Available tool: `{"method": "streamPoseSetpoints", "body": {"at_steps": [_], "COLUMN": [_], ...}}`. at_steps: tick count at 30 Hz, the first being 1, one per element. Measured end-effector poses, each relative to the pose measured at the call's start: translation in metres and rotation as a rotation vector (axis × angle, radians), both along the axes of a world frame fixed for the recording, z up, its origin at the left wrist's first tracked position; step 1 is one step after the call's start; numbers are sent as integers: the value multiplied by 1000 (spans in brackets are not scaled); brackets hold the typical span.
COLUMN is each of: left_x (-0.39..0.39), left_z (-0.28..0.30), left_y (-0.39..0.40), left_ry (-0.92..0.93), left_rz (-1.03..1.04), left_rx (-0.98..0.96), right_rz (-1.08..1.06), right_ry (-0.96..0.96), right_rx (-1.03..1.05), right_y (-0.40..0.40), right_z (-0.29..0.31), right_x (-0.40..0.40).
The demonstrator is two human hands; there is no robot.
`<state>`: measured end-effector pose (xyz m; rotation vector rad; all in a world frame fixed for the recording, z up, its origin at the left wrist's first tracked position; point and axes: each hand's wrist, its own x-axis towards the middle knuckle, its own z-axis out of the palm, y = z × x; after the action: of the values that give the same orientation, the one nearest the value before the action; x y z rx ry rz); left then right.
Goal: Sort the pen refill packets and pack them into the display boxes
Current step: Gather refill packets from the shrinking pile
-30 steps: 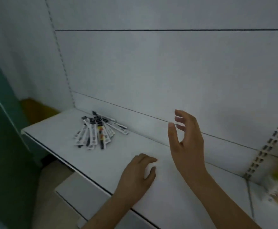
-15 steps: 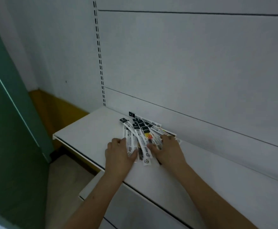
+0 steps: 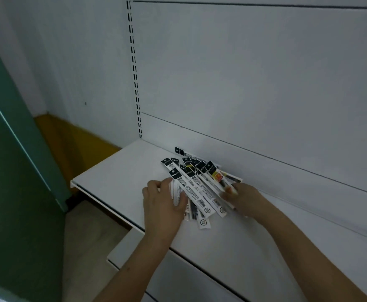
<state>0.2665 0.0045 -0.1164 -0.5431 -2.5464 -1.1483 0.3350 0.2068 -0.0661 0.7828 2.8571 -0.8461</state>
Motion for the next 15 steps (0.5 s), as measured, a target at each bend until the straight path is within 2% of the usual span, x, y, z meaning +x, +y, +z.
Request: {"method": "streamPoseSetpoints", "body": {"at_steps": [2, 4, 8, 10, 11, 15], "left_x": [0, 0, 2, 8, 12, 20], "left_z": [7, 18, 42, 52, 55, 66], "left_y": [7, 19, 51, 63, 67, 82], "left_ry": [12, -93, -535, -722, -741, -651], "left_rz": [-50, -148, -324, -414, -465, -694], "left_rx": [91, 224, 379, 403, 414, 457], "right_rz": [-21, -27, 53, 109, 127, 160], "right_ry": [109, 215, 360, 384, 384, 334], "right_rx": [-128, -278, -383, -372, -345, -80], "right_y": [2, 1, -1, -2, -2, 0], "right_z": [2, 9, 17, 14, 11, 0], "right_x": [13, 27, 49, 56, 57, 57]}}
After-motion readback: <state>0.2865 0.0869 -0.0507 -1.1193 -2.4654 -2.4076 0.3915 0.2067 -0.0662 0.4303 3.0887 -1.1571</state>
